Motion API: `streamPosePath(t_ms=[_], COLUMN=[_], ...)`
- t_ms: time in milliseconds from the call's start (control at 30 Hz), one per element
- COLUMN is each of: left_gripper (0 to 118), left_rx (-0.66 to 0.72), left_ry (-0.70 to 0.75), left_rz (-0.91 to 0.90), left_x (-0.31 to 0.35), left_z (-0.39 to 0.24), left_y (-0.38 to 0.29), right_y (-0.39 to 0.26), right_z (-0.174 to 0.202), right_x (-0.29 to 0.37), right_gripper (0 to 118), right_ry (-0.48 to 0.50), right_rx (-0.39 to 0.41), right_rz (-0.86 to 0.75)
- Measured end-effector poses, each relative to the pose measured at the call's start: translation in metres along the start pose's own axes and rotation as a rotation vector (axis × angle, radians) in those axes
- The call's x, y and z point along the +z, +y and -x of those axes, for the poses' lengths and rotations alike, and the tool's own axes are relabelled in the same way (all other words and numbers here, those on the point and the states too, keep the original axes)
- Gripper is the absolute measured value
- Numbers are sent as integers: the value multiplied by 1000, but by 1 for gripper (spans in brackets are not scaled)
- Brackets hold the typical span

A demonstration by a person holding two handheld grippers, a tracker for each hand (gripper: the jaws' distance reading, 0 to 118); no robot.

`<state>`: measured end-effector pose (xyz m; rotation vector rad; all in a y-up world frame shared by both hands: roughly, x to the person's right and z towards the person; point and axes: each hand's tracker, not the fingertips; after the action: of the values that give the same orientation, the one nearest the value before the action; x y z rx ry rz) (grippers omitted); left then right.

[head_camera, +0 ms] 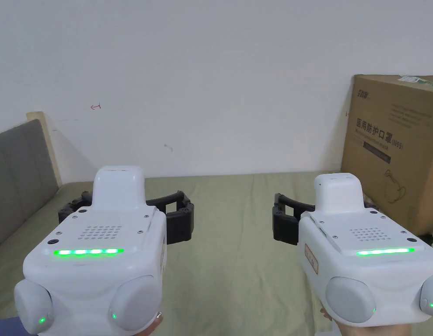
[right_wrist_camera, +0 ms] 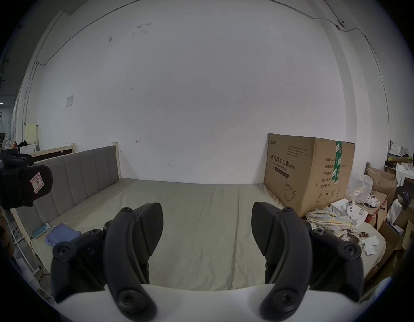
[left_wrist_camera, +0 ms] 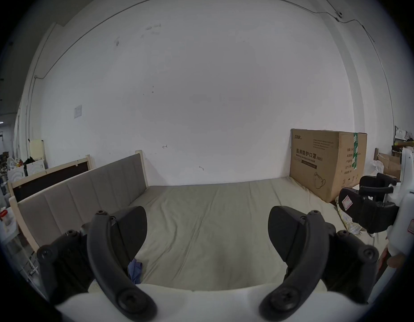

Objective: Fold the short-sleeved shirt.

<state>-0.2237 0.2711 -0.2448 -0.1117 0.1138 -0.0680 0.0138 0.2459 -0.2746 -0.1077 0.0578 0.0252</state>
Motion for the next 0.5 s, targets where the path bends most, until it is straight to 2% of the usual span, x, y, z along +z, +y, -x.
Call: streamPosePath(t_ms=[500], left_gripper=[108], left_rx=[28], left_ry=[-10], left_rz=[34], left_x=[-2], left_z=[0], left_y=[-2], right_y=[-2], right_z=[1], right_x=[0], right_gripper=[84], right_ry=[0], right_rx=[-4], right_rz=[11])
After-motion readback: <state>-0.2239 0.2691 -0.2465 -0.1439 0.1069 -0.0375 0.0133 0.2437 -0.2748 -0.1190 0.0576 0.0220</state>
